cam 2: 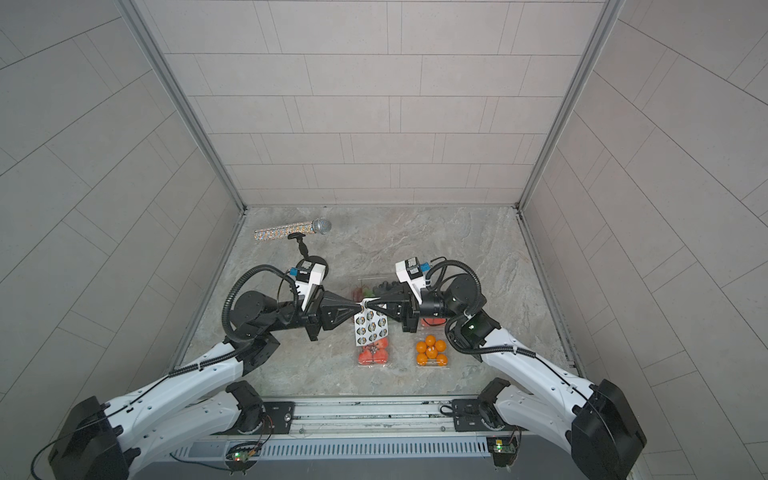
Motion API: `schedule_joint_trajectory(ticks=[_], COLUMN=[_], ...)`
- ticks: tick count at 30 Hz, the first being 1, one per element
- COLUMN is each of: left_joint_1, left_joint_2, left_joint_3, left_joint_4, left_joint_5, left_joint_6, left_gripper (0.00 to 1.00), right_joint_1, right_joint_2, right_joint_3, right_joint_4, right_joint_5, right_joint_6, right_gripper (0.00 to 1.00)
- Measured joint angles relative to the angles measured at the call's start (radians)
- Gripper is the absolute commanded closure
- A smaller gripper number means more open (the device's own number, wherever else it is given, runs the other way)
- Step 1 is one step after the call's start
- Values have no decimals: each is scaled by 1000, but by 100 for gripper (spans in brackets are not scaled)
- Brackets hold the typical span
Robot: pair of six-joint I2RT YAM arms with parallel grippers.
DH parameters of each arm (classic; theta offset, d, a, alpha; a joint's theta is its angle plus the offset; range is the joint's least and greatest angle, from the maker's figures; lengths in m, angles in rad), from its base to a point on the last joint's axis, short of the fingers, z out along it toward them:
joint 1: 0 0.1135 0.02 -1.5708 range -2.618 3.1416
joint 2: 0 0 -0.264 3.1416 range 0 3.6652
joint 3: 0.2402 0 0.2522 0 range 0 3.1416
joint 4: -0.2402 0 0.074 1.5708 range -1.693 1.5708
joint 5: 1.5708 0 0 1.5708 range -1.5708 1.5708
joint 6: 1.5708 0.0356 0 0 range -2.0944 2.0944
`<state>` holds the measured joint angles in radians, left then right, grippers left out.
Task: Label fruit boxes
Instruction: Tear off the label from the label sticker.
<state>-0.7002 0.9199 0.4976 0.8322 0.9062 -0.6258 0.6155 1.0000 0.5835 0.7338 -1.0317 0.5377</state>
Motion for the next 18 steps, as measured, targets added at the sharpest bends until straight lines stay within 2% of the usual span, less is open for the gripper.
schedule_joint_trajectory(ticks=[3,6,18], left_joint_1=[0,0,0], left_joint_2=[-9,-11,-3], left_joint_3=[0,0,0], left_joint_4=[-17,-19,-5], left_joint_5=[-7,-11,-9], left_joint_6=[15,18,20], left_gripper=[100,100,100], right_joint_1=[0,0,3], right_joint_2=[-1,-3,8], right_joint_3=[0,0,0], right_joint_4=[1,2,25], right_joint_5=[0,0,3], right_joint_6=[2,9,29], right_gripper=[94,84,80])
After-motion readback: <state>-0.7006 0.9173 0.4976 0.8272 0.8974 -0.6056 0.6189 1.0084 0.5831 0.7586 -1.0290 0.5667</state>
